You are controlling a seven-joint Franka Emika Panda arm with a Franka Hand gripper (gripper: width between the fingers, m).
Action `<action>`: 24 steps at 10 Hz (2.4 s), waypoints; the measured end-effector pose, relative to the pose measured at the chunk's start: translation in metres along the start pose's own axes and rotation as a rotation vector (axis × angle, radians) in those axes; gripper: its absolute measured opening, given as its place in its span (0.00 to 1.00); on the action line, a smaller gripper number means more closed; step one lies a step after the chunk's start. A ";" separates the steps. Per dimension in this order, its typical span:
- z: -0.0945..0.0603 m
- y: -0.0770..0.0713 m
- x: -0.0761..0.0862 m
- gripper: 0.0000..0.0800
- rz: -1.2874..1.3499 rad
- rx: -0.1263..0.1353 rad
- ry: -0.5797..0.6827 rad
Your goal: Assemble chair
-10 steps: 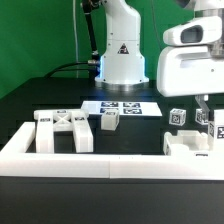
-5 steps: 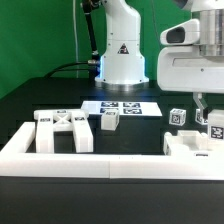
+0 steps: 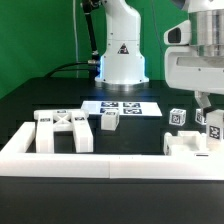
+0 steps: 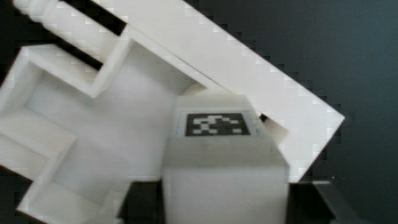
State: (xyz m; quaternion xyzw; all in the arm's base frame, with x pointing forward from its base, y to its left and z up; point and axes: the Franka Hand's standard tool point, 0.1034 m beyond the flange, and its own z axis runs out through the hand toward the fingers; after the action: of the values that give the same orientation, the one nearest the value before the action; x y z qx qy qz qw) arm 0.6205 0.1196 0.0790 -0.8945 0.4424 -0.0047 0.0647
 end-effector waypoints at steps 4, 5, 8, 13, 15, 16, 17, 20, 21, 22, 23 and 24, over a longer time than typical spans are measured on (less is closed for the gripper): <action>0.001 -0.002 -0.007 0.79 -0.389 -0.013 -0.003; 0.001 -0.003 -0.009 0.81 -0.552 -0.019 0.001; 0.000 -0.004 -0.009 0.81 -0.857 -0.021 0.000; 0.000 -0.002 -0.006 0.81 -1.188 -0.038 0.003; 0.000 -0.002 -0.005 0.67 -1.201 -0.039 0.003; 0.000 -0.002 -0.005 0.49 -1.200 -0.039 0.003; 0.000 -0.002 -0.005 0.36 -1.189 -0.038 0.004; 0.000 -0.003 -0.004 0.36 -0.970 -0.028 0.007; 0.000 -0.003 -0.004 0.36 -0.878 -0.026 0.009; 0.000 -0.003 -0.003 0.36 -0.723 -0.022 0.010; 0.000 -0.003 -0.003 0.36 -0.578 -0.012 0.010; 0.000 -0.003 -0.003 0.36 -0.451 -0.010 0.010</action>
Offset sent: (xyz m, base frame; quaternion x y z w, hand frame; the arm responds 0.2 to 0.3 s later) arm -0.0003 0.0060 0.0011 -0.0068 0.0031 -0.2359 0.9718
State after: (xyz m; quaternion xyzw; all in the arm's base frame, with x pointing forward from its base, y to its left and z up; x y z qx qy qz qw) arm 0.6213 0.1241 0.0792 -0.9710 0.2314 -0.0216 0.0555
